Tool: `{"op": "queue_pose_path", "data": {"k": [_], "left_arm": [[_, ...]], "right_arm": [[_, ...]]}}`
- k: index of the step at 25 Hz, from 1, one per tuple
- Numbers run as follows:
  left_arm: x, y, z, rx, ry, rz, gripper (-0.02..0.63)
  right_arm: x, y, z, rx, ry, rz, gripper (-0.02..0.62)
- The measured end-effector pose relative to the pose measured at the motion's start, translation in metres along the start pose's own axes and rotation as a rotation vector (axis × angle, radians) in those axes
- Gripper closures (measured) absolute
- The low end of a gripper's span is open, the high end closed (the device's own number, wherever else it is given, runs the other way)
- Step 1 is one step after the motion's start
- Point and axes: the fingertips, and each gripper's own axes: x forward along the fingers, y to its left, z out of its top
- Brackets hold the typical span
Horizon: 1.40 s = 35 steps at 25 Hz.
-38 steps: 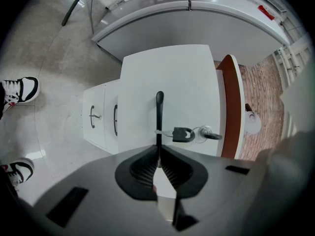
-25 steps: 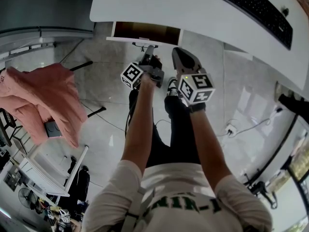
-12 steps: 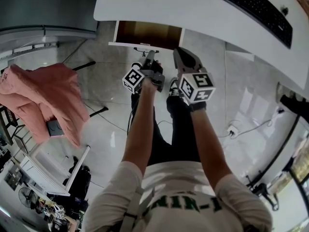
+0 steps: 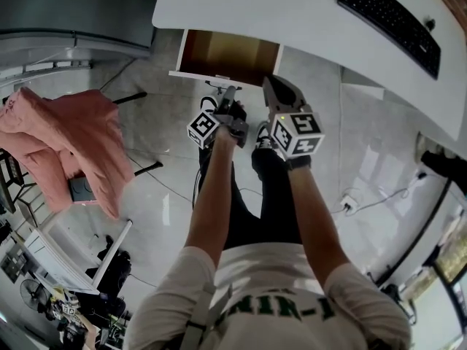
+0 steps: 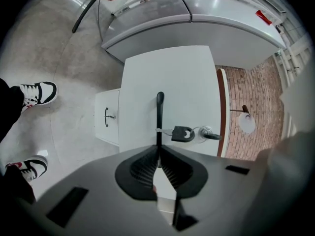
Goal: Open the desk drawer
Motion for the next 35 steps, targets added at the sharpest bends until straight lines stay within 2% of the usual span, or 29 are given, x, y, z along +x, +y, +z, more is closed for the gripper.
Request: {"op": "queue_pose_path", "data": {"k": [8,15,18,21,28,35], "left_arm": [[-0.019,0.007,-0.002,0.009,0.008,-0.005,0.589],[-0.036,0.013,-0.011,-0.024,-0.015,-0.002,0.591],[-0.053,0.038,-0.015,-0.043,-0.035,0.045,0.591],[-0.059,0.056,-0.016,-0.044,-0.037,0.076,0.592],[-0.049,0.077,-0.018,-0.047,-0.024,0.093,0.594],[-0.044,0.08,-0.018,-0.042,-0.039,0.058,0.592]], "right_arm": [[0.006,0.016,0.0,-0.017,0.008,0.032,0.591],[0.006,0.024,0.001,-0.009,0.01,0.037,0.591],[0.008,0.026,0.001,-0.011,0.008,0.047,0.591],[0.008,0.019,-0.001,-0.02,0.014,0.047,0.591],[0.0,-0.001,-0.012,-0.024,0.036,0.018,0.591],[-0.006,-0.005,-0.018,-0.03,0.036,0.022,0.591]]}}
